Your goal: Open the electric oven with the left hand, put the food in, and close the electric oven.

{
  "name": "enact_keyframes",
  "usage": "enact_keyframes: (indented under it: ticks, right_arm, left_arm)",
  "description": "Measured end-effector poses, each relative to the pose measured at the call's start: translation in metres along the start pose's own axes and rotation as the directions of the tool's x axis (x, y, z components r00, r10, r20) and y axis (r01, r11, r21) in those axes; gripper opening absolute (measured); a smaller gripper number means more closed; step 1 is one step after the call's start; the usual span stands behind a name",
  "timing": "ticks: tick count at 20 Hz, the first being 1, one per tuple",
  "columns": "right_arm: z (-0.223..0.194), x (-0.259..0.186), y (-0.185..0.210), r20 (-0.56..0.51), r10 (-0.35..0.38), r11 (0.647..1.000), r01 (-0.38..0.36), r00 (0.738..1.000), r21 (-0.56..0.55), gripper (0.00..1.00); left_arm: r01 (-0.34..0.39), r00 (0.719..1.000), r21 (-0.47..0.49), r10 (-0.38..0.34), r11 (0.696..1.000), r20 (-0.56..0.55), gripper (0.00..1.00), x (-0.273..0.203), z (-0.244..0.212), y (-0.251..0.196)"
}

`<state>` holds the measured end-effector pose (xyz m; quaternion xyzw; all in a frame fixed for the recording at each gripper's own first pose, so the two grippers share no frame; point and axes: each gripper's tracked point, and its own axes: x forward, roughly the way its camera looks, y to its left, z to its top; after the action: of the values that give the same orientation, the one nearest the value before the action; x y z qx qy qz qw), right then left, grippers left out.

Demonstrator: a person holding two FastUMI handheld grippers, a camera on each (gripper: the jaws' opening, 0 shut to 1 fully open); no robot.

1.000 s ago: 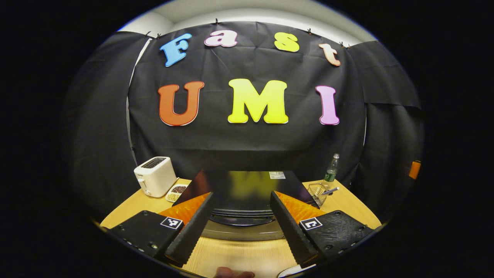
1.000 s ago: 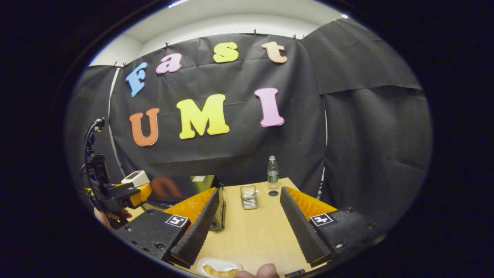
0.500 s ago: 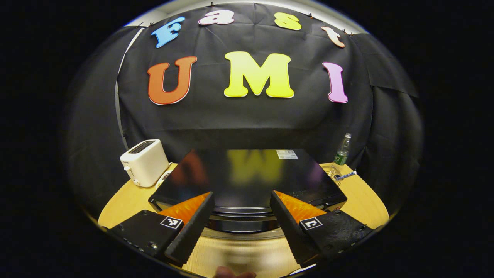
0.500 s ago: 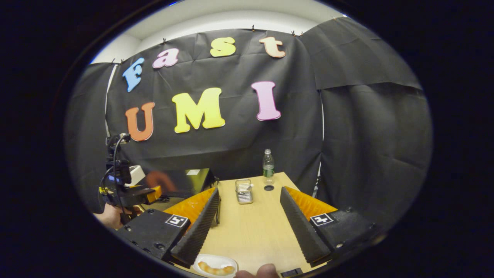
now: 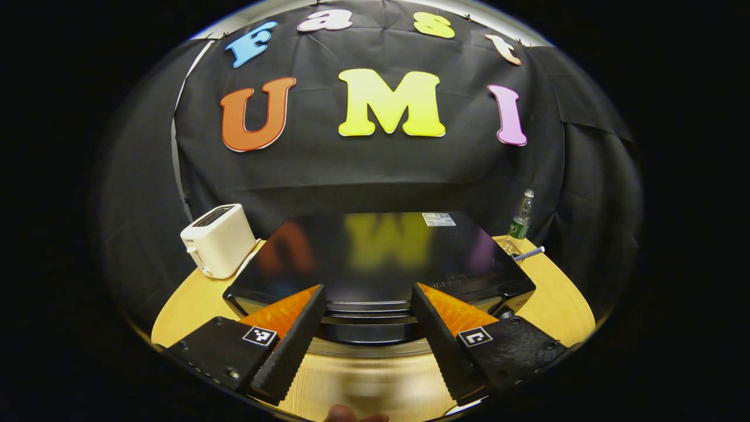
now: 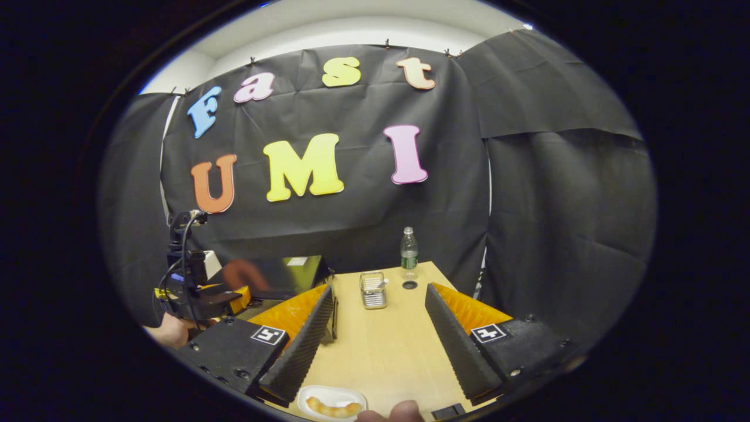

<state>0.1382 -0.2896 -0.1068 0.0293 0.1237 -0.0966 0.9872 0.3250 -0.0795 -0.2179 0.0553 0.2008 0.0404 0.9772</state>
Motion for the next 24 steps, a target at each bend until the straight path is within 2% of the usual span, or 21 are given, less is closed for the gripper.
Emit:
enact_keyframes:
  ticks: [8,12,15,20,24]
  right_arm:
    - [-0.002,-0.016,0.009,0.001,-0.012,1.000,0.012,1.000,0.005,0.96]
    - [0.000,-0.027,0.018,0.005,-0.012,1.000,0.012,1.000,0.002,0.96]
    - [0.001,-0.038,0.025,0.011,-0.008,1.000,0.008,1.000,0.003,0.96]
    - [-0.006,-0.056,0.035,-0.008,-0.013,1.000,0.013,1.000,0.003,0.96]
    - [-0.012,-0.077,0.046,-0.022,-0.019,0.999,0.018,1.000,-0.026,0.96]
  left_arm:
    - [0.022,0.999,0.004,-0.022,1.000,-0.030,0.98,-0.015,-0.010,0.003]
    - [0.023,0.998,0.000,-0.023,1.000,-0.061,0.98,-0.042,-0.029,0.003]
    - [0.030,0.993,-0.018,-0.032,0.999,-0.118,0.98,-0.068,-0.061,0.003]
    - [0.060,0.974,-0.107,-0.082,0.992,-0.210,0.97,-0.099,-0.118,-0.002]
    - [0.083,0.953,-0.090,-0.106,0.992,-0.284,0.97,-0.106,-0.164,0.000]
